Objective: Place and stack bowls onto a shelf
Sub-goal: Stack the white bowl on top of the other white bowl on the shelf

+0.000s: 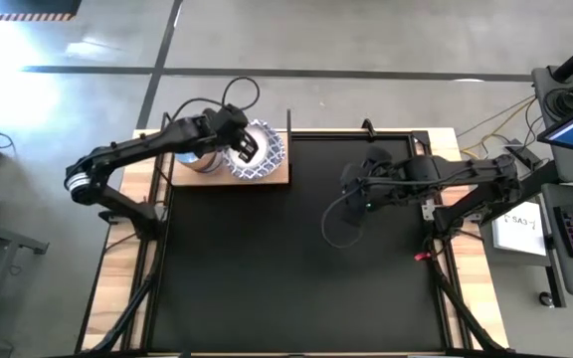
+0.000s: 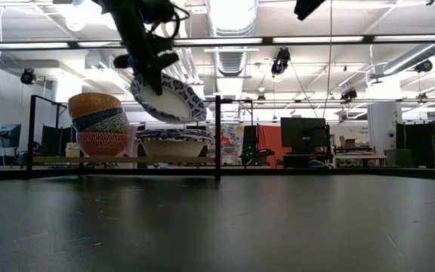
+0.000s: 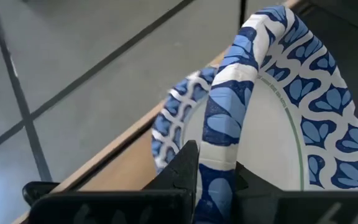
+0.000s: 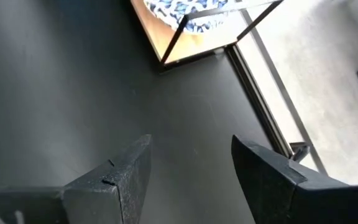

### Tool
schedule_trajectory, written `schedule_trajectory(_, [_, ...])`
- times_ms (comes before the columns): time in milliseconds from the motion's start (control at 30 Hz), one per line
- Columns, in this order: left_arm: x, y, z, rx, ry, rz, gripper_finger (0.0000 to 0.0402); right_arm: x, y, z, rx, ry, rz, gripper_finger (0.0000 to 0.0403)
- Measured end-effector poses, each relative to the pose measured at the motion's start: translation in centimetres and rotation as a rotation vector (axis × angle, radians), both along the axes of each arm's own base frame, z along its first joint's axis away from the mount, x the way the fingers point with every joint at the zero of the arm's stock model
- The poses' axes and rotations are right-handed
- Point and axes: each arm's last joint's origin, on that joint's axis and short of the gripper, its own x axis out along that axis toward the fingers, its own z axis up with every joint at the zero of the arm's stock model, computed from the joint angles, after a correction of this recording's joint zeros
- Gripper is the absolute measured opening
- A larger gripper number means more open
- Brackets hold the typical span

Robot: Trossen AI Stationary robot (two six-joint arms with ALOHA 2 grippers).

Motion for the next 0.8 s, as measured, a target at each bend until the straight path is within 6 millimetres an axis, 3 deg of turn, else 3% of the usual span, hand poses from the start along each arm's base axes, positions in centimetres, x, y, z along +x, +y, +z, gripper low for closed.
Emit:
schedule_trajectory(433, [0.2,5.1,-2.2,-0.058,-0.108,-0.01,0.0014,-1.6,-0.4,-2.9,-0.009,-0.004,0.024,0.021])
schedule_trajectory(633, [-0.1,5.9,-3.8,-0.109,-0.103,-0.01,0.0015,-2.7,-0.3,-4.1,0.068,-0.105,0.072,0.021])
schedule_trajectory(800, [0.0,5.9,-3.8,-0.107,-0.096,-0.014,0.0015,-3.1,-0.1,-5.2,0.157,-0.2,0.152,0.021])
